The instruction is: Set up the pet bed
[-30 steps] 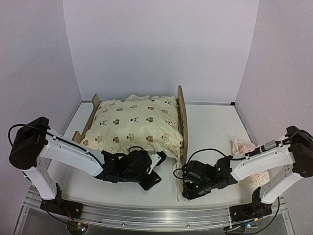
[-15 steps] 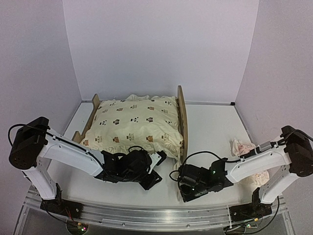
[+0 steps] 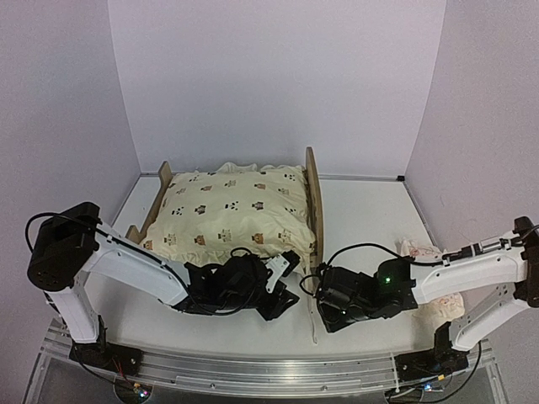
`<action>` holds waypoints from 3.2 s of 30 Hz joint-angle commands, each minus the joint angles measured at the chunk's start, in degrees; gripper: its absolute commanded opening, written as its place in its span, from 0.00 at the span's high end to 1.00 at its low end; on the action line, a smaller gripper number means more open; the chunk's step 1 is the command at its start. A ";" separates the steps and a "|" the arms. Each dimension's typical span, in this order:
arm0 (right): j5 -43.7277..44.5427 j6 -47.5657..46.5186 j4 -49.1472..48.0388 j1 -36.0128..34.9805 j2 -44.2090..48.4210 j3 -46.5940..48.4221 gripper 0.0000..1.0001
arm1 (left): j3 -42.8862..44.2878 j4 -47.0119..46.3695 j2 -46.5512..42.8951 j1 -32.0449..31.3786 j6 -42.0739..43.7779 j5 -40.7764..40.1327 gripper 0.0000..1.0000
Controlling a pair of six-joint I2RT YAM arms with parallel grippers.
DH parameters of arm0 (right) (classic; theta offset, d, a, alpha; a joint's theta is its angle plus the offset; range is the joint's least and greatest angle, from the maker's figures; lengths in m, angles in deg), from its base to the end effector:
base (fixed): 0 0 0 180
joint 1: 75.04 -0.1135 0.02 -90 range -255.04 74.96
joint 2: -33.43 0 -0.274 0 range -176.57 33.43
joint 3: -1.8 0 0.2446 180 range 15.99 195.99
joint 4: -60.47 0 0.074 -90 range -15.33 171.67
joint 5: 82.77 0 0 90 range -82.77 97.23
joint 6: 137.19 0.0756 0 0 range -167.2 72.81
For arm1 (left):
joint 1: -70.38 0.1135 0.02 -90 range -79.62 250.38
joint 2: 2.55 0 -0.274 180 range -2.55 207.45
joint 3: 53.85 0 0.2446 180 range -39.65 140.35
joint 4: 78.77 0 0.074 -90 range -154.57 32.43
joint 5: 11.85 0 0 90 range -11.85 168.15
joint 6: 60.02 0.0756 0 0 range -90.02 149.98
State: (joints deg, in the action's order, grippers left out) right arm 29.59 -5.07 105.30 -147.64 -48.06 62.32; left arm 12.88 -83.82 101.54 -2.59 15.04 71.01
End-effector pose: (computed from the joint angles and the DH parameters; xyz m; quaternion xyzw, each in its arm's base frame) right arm 0.1072 0.2460 0.1657 -0.2129 0.9362 0.0709 0.2706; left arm 0.1282 -0.3865 0.1512 0.3978 0.7791 -0.2949 0.3845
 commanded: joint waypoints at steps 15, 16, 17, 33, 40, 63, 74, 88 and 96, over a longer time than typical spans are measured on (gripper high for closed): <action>6.01 -2.55 3.10 1.69 6.03 -0.43 1.00 | 8.73 -21.57 14.81 3.84 2.66 -7.07 0.51; 5.97 -2.64 3.11 1.72 6.20 -0.56 1.00 | 9.01 -22.20 15.30 3.96 2.44 -7.25 0.53; 5.91 -2.68 3.13 1.74 6.30 -0.65 1.00 | 9.06 -22.96 15.71 4.04 2.39 -7.26 0.56; 6.58 -2.60 3.02 1.95 6.37 -0.81 1.00 | 8.61 -31.30 17.71 4.15 4.25 -6.46 0.99; 7.17 -1.74 -1.18 2.20 5.77 -0.87 1.00 | 4.22 -29.55 13.10 4.15 3.57 -4.82 1.00; 2.87 -10.44 -24.04 8.11 -3.73 -2.02 1.00 | -2.23 -26.96 4.98 4.13 1.32 1.13 1.00; 4.12 -25.84 -41.12 10.04 -4.28 -9.06 1.00 | -1.99 -25.75 4.51 4.06 1.14 1.57 1.00; 0.57 -43.00 -66.69 11.55 -9.57 -17.31 1.00 | -0.69 -23.68 4.20 4.04 0.81 1.80 1.00; -3.24 -49.18 -82.46 11.91 -14.20 -21.35 1.00 | -0.03 -22.04 4.09 4.14 -0.23 1.77 1.00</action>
State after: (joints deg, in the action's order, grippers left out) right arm 29.78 -48.78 34.68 -135.67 -59.88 42.42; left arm 11.09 -106.45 108.73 1.21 16.32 72.63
